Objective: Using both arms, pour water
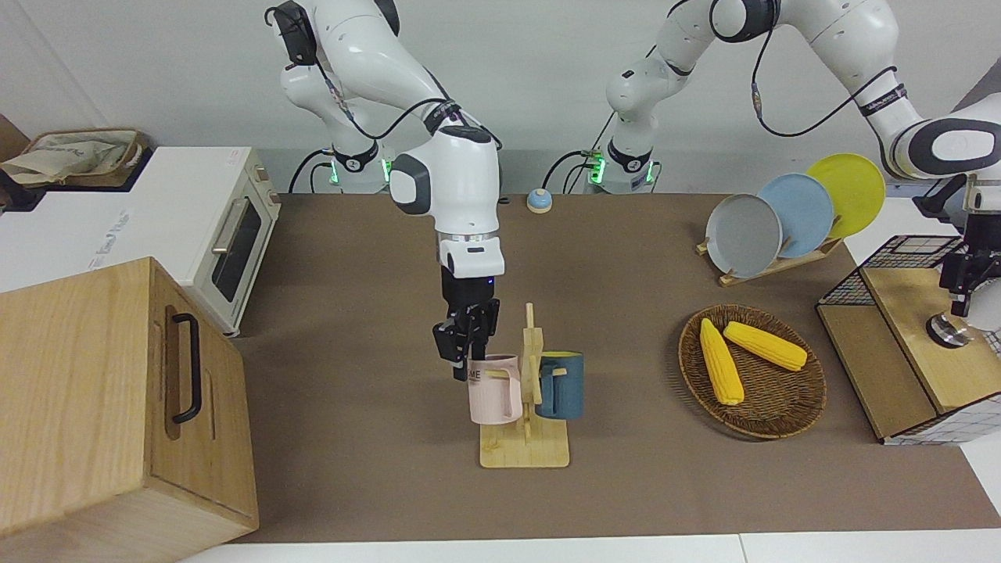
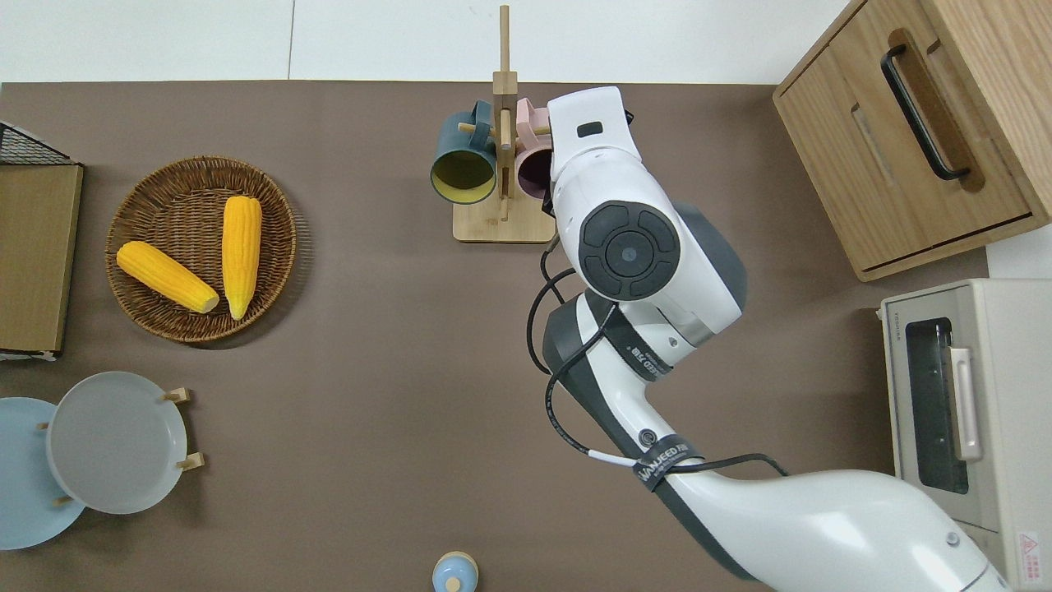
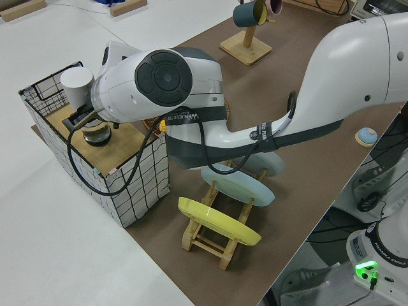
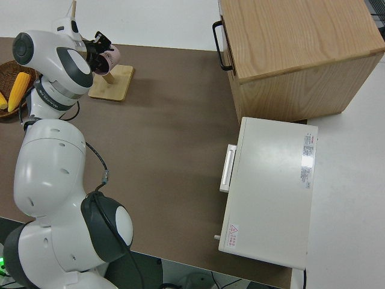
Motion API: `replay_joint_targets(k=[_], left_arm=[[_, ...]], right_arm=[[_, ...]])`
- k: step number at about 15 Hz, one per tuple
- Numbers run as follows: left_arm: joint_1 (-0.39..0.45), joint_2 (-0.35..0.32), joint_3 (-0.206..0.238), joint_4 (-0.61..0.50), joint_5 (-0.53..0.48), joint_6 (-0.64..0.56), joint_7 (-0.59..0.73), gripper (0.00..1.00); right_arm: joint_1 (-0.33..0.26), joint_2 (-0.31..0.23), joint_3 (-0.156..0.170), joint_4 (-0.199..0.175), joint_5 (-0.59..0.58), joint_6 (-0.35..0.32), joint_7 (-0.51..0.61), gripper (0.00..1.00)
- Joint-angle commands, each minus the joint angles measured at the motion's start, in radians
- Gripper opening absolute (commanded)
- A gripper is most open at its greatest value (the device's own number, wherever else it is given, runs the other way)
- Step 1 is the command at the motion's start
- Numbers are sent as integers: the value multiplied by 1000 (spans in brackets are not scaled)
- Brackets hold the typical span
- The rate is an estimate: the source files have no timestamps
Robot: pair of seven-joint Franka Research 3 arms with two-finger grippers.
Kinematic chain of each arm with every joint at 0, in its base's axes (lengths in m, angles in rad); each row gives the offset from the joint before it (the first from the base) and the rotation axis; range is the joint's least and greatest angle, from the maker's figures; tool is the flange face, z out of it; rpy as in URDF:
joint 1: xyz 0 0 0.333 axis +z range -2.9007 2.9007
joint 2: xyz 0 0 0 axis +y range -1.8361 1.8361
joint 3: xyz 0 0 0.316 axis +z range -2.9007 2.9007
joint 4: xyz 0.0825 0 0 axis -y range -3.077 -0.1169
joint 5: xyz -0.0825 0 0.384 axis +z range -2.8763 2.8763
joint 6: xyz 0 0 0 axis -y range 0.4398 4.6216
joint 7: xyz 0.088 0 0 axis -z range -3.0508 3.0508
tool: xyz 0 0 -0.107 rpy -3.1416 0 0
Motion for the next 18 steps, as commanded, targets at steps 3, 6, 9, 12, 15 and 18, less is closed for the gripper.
replay_joint_targets(k=[3,6,9,12,15,18], left_arm=[[-6,-1,0,-9,-25,26,26,420],[-6,-1,2,-7,-25,26,24,51],[-6,-1,2,-5,-26,26,16,0],[-6,-3,2,-5,-26,24,12,0],[-6,-3,2,-2,-25,24,12,0],[-6,-4,2,-2,-25,24,10,0]], right_arm=[[7,36,-6,42,-33,-15,51,439],[8,50,-7,56,-33,-16,64,352],[20,58,-18,63,-32,-15,67,270],[20,62,-20,65,-30,-13,87,234],[20,67,-20,65,-24,-7,125,188],[20,69,-20,65,-18,-4,157,136]])
